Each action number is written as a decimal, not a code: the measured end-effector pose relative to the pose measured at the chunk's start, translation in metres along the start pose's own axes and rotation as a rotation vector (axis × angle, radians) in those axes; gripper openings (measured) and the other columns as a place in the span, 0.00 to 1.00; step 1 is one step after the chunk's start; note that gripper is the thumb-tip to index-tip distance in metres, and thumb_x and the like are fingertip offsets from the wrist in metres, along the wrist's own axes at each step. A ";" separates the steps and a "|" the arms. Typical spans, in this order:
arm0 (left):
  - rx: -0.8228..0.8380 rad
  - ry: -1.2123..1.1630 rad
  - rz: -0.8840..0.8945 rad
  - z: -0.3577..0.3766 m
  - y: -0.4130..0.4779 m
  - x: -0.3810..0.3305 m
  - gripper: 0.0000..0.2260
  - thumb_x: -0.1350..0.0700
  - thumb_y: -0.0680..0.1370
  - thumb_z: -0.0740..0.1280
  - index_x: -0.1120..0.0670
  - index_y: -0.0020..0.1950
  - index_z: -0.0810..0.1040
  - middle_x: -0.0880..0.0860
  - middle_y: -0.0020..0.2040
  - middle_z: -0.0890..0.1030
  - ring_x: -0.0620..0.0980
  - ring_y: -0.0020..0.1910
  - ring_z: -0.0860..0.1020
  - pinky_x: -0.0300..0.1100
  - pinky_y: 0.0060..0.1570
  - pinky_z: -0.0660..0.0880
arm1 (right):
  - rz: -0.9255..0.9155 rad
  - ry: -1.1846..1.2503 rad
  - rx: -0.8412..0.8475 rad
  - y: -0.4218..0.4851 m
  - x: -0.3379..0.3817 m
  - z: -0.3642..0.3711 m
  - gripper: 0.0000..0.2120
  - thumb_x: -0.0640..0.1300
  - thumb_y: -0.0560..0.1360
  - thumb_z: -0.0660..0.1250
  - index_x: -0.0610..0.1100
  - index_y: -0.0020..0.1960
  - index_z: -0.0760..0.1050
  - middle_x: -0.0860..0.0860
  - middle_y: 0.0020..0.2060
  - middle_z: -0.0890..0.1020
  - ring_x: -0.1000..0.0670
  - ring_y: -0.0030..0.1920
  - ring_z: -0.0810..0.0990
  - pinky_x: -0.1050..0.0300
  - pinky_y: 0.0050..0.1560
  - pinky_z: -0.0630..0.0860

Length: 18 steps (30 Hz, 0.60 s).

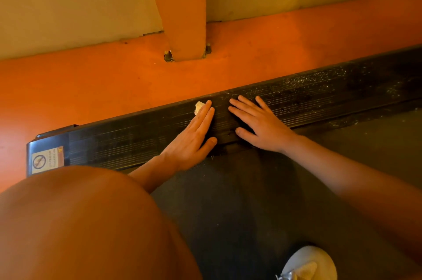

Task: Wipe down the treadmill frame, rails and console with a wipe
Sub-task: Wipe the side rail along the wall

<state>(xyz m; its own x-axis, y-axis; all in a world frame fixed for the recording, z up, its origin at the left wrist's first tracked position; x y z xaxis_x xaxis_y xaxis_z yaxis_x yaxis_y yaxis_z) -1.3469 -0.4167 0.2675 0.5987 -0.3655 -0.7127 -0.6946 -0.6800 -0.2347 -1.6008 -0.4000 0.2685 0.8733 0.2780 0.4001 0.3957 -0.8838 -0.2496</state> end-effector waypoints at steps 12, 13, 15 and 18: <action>0.050 0.152 0.145 0.005 0.005 -0.003 0.30 0.49 0.86 0.55 0.51 0.83 0.43 0.47 0.83 0.39 0.45 0.81 0.37 0.51 0.78 0.39 | -0.010 0.066 -0.024 -0.005 -0.003 -0.003 0.28 0.52 0.85 0.60 0.47 0.82 0.58 0.54 0.83 0.53 0.56 0.82 0.44 0.49 0.80 0.37; 0.052 0.172 0.155 0.006 0.004 -0.002 0.29 0.47 0.86 0.53 0.51 0.83 0.43 0.47 0.83 0.39 0.45 0.81 0.37 0.51 0.79 0.39 | -0.011 0.066 -0.027 -0.005 -0.003 -0.003 0.28 0.52 0.85 0.60 0.47 0.82 0.58 0.54 0.83 0.53 0.55 0.82 0.44 0.49 0.81 0.38; 0.040 0.186 0.161 0.008 0.003 -0.003 0.29 0.46 0.85 0.51 0.50 0.83 0.43 0.47 0.83 0.39 0.45 0.81 0.38 0.52 0.79 0.40 | -0.011 0.063 -0.028 -0.005 -0.002 -0.002 0.28 0.52 0.85 0.60 0.48 0.82 0.58 0.54 0.83 0.53 0.55 0.82 0.44 0.49 0.81 0.38; 0.012 0.197 0.152 0.007 0.003 -0.005 0.29 0.45 0.85 0.50 0.51 0.83 0.44 0.47 0.83 0.39 0.46 0.81 0.38 0.54 0.79 0.41 | -0.007 0.052 -0.018 -0.005 -0.003 -0.003 0.29 0.52 0.85 0.60 0.48 0.82 0.57 0.54 0.83 0.53 0.55 0.82 0.44 0.50 0.80 0.37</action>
<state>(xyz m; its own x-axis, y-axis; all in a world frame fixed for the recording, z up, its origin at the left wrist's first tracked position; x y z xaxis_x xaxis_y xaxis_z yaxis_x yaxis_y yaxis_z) -1.3547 -0.4129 0.2658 0.5528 -0.5805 -0.5979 -0.7863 -0.6010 -0.1434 -1.6061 -0.3971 0.2711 0.8544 0.2646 0.4471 0.3962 -0.8886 -0.2311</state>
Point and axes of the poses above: each hand's wrist, its own y-axis towards the middle knuckle, its own z-axis out of the palm, x = y × z, the point moved 1 cm from there along y, towards the middle knuckle
